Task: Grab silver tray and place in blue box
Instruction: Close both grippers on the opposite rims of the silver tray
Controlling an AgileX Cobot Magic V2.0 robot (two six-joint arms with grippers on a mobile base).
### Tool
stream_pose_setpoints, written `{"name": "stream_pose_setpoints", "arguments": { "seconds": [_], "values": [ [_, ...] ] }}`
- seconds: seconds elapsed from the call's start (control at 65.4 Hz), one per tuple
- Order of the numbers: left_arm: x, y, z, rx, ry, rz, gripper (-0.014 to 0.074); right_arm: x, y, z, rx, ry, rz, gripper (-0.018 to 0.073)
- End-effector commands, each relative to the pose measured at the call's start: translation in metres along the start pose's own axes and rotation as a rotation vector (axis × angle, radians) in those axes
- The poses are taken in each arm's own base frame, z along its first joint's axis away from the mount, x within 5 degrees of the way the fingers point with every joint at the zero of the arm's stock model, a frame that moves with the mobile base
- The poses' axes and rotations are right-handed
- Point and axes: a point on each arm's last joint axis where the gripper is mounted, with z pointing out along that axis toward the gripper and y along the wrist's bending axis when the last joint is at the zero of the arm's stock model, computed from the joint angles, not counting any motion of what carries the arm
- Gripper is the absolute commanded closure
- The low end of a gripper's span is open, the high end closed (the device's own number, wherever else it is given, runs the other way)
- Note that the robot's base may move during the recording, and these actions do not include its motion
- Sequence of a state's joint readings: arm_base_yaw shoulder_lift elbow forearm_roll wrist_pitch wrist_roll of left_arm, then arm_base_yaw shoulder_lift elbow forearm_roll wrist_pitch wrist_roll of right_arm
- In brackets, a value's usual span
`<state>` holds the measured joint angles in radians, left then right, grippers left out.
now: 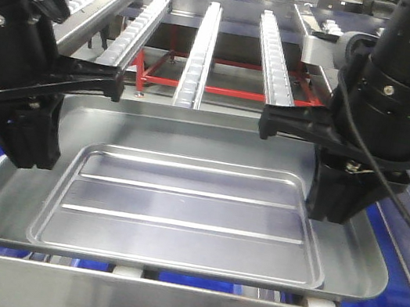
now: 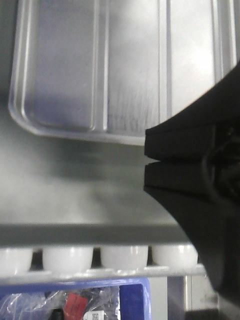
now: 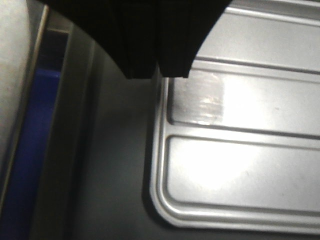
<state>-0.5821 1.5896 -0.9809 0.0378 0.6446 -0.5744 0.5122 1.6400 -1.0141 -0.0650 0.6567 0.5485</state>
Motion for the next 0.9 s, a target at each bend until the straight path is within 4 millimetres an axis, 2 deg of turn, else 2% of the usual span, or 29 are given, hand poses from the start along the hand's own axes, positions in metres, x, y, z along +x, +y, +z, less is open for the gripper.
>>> {"name": "stream_pose_setpoints", "arguments": {
  "seconds": [0.0,0.184,0.26,0.367,0.444,0.688,0.887],
  "values": [
    [-0.009,-0.010,-0.018,0.051,-0.083,0.013,0.0692,-0.012,0.005,-0.012,-0.036,-0.086,-0.012,0.0499],
    [-0.011,-0.010,-0.018,0.053,-0.111,0.030,0.0662,-0.011,0.005,-0.008,-0.027,-0.069,-0.012,0.0489],
    [-0.012,-0.011,-0.018,0.061,-0.117,0.026,0.0581,-0.011,0.004,-0.008,-0.026,-0.068,-0.021,0.0408],
    [-0.012,-0.011,-0.018,0.066,-0.112,0.018,0.0429,-0.011,0.004,-0.008,-0.023,-0.064,-0.027,0.0241],
    [-0.012,-0.011,-0.015,0.066,-0.112,0.018,0.0393,-0.011,0.004,-0.008,-0.024,-0.065,-0.027,0.0175],
    [-0.010,-0.012,0.004,0.047,-0.059,0.004,0.0399,-0.011,0.005,-0.007,-0.028,-0.072,-0.028,0.0176],
    [-0.010,-0.012,0.006,0.045,-0.056,0.004,0.0399,-0.013,0.006,-0.005,-0.035,-0.083,-0.028,0.0176]
  ]
}}
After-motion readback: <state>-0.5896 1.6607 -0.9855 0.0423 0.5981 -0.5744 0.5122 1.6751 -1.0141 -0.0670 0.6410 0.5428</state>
